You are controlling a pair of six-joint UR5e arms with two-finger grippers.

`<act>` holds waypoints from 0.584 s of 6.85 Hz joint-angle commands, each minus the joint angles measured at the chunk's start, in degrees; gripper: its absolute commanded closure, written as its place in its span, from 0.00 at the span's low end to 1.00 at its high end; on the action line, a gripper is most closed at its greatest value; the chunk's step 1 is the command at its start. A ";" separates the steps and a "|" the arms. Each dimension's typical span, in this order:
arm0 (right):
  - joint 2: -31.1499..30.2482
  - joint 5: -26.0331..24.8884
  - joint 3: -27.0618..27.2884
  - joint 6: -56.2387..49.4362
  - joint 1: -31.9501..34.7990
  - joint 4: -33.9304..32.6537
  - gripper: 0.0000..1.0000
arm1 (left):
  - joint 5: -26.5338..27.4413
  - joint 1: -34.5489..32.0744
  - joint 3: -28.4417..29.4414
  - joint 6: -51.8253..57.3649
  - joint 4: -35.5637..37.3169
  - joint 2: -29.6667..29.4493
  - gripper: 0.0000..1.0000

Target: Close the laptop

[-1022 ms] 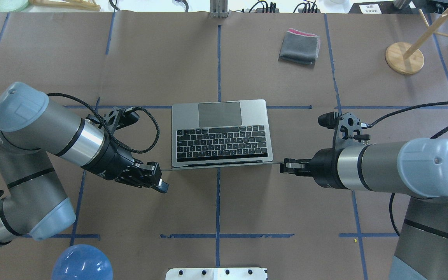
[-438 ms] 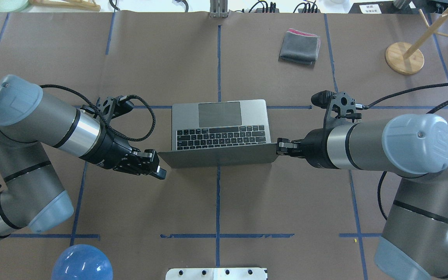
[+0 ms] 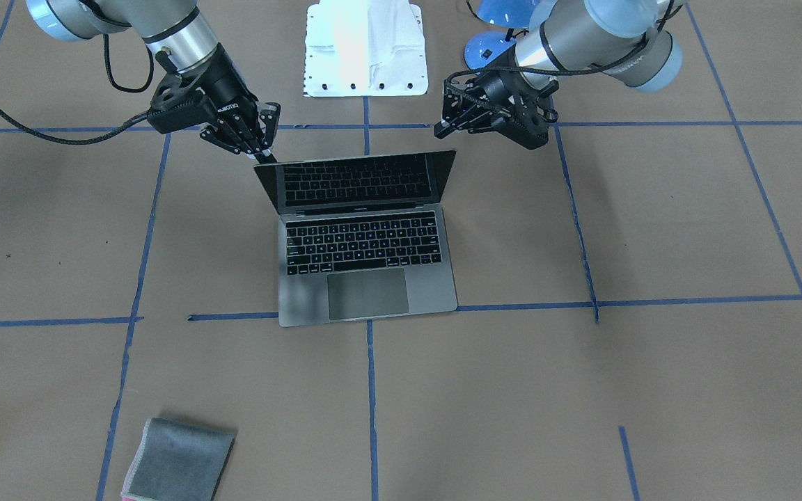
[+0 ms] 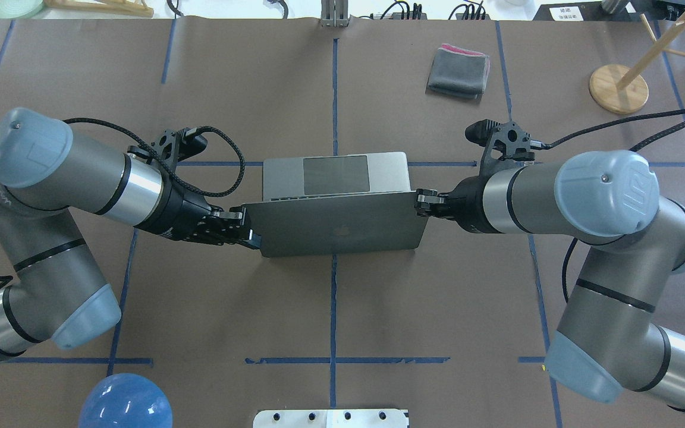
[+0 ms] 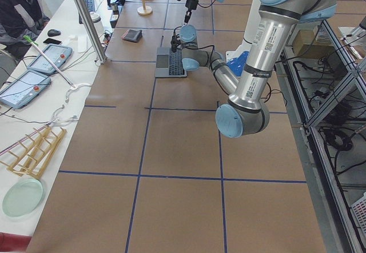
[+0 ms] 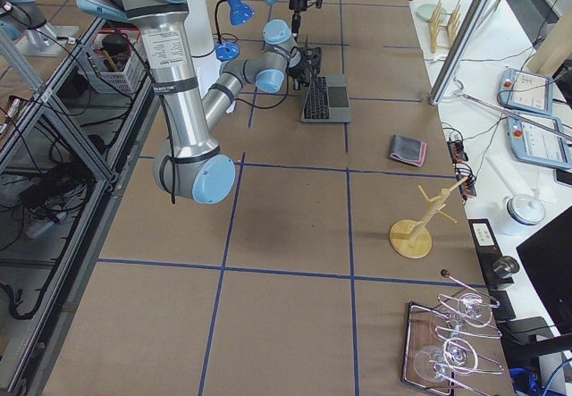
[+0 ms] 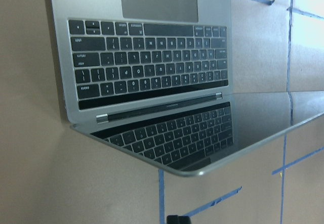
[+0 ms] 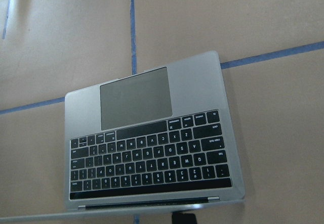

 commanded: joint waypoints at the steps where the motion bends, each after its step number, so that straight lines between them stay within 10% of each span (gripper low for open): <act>1: 1.83 0.07 -2.80 -0.07 1.19 0.02 1.00 | 2.54 -0.24 0.70 -0.75 2.63 -2.21 1.00; 4: 4.65 0.16 -7.99 -1.11 3.21 0.11 1.00 | 2.64 -3.66 6.57 -0.76 2.72 -5.09 1.00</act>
